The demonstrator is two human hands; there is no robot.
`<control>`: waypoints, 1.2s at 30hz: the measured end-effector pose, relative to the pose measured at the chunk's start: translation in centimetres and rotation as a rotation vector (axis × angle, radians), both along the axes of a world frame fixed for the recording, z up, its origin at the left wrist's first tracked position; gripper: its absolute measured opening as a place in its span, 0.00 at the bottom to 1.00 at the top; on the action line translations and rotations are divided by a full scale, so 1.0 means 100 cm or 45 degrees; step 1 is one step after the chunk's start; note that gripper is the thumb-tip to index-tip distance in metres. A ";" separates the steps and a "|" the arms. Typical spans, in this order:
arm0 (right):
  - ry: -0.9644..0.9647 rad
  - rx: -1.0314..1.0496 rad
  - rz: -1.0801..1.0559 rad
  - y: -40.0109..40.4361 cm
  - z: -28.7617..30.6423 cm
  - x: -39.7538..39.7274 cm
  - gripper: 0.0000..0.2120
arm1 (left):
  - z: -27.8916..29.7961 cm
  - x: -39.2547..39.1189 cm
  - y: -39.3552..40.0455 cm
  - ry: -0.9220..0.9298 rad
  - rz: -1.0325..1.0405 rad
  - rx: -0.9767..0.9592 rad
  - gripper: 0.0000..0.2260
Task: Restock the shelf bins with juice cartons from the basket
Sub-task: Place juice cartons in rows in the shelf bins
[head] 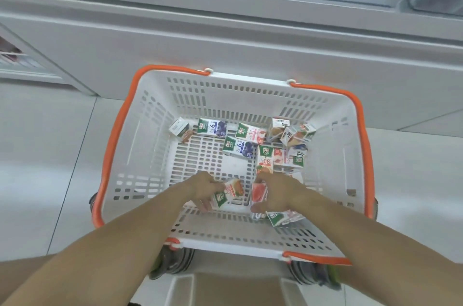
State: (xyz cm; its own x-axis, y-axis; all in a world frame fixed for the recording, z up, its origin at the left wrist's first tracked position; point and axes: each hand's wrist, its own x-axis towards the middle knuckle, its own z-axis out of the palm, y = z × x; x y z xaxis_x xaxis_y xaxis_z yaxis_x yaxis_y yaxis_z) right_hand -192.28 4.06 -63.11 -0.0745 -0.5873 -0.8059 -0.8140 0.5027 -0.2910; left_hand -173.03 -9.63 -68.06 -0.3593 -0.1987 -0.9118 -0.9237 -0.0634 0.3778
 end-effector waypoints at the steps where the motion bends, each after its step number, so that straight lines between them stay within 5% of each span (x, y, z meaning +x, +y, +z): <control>1: 0.024 -0.014 -0.002 -0.001 -0.001 0.004 0.32 | 0.000 0.001 -0.002 -0.028 0.083 0.017 0.22; 7: 0.131 -0.090 0.034 -0.013 0.001 0.016 0.14 | 0.006 0.004 -0.015 0.044 0.467 -0.023 0.20; 17: 0.266 -0.316 -0.120 -0.086 -0.011 0.015 0.26 | 0.043 0.036 -0.055 0.302 0.548 -0.221 0.22; 22: 0.212 0.112 0.098 -0.092 -0.003 0.022 0.33 | 0.060 0.057 -0.072 0.279 0.489 -0.234 0.23; 25: 0.118 0.455 0.316 -0.090 0.025 0.031 0.22 | 0.066 0.062 -0.070 0.291 0.423 -0.205 0.23; 29: 0.274 0.515 0.556 -0.093 0.038 0.037 0.14 | 0.071 0.060 -0.058 0.242 0.358 -0.098 0.28; 36: 0.135 0.388 0.318 -0.080 0.048 0.026 0.14 | 0.105 0.054 -0.050 0.261 0.343 0.249 0.41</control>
